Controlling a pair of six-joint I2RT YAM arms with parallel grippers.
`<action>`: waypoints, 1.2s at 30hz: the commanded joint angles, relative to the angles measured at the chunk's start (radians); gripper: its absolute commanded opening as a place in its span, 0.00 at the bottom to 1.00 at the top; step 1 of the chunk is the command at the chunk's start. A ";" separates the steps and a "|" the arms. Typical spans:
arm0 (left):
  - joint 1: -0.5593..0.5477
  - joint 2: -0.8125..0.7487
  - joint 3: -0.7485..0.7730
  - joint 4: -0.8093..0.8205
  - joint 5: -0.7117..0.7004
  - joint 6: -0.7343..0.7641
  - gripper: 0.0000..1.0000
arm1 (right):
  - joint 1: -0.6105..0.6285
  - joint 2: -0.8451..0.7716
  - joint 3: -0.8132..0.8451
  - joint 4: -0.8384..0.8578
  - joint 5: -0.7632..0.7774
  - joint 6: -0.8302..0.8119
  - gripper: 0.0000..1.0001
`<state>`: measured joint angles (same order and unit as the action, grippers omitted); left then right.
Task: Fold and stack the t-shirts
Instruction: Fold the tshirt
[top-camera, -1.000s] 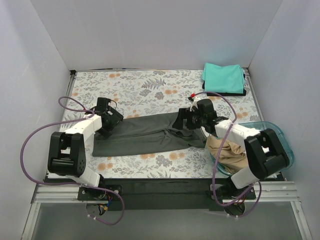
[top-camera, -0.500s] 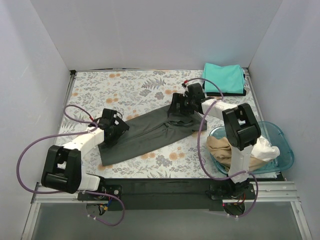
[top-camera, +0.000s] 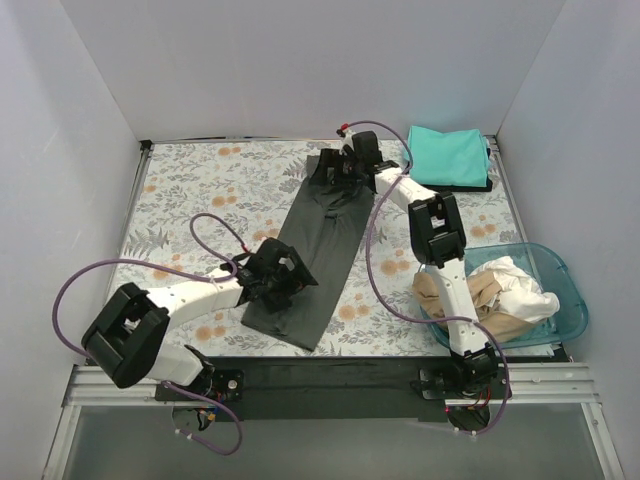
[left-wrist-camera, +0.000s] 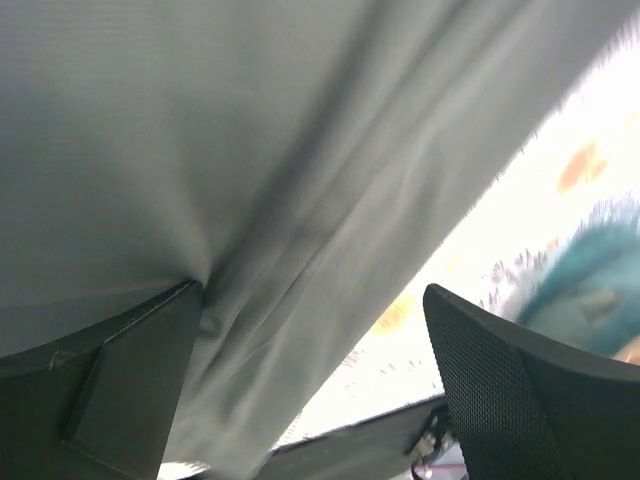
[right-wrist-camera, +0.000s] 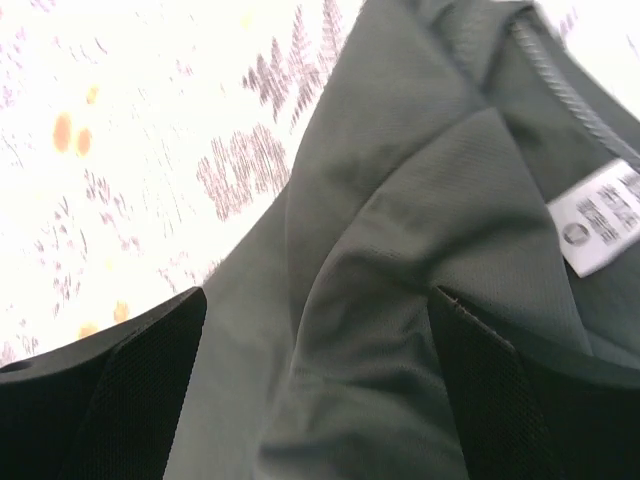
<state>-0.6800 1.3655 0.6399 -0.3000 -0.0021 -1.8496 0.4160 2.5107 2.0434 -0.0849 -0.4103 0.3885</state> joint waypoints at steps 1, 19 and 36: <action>-0.129 0.092 0.012 0.005 0.031 -0.089 0.93 | 0.030 0.138 0.176 -0.098 -0.015 -0.004 0.98; -0.323 0.185 0.346 -0.096 -0.180 0.030 0.94 | 0.090 -0.027 0.229 -0.013 0.155 -0.171 0.98; -0.351 -0.232 0.106 -0.378 -0.263 -0.068 0.94 | 0.118 -0.720 -0.447 -0.035 0.326 -0.212 0.98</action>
<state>-1.0252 1.2003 0.7967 -0.5690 -0.2249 -1.8603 0.5381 1.8973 1.7832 -0.1085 -0.1116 0.1326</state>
